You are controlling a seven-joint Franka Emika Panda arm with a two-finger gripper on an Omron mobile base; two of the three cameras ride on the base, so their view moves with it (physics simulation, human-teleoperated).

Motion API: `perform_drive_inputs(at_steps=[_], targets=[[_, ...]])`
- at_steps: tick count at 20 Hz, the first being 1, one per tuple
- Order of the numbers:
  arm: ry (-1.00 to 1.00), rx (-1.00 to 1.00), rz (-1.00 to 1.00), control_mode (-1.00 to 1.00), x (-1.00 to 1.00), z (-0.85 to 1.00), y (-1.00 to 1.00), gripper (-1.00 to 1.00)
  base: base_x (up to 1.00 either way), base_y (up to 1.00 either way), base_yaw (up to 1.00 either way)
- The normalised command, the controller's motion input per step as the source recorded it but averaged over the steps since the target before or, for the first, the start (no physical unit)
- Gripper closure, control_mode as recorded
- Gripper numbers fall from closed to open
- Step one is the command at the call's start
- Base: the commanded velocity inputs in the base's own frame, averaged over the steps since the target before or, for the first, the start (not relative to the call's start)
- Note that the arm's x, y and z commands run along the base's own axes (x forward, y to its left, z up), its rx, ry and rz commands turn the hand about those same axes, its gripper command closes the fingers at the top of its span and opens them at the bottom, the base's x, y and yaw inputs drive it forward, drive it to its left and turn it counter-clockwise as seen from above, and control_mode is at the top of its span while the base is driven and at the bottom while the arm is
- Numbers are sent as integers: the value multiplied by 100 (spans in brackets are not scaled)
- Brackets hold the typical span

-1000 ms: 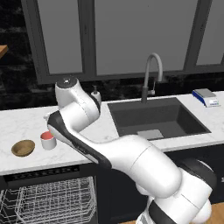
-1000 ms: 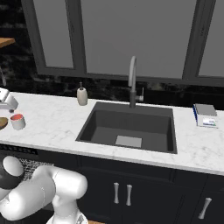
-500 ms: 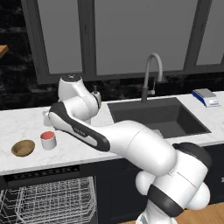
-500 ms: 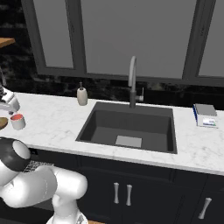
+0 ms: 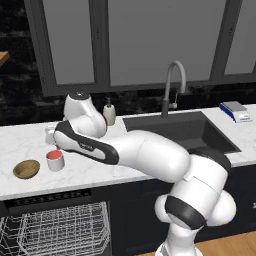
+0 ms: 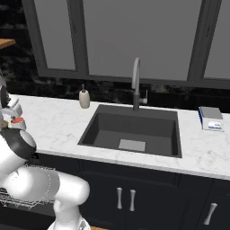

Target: Pick up the cup and bowl from the counter, place them in the dishwasher, and close the dishwasher door.

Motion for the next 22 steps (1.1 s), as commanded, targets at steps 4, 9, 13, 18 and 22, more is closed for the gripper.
perform_drive_inputs(at_steps=[4,9,13,18,22], targets=[[0,0,0,-100,56,0,0,-100,0,0,0],[0,0,0,-100,57,-5,0,-100,0,0,0],[0,0,0,-100,12,-43,0,-100,0,0,0],[0,0,0,-100,0,-50,0,-100,0,0,0],[0,0,1,-100,8,-38,3,-100,0,0,0]])
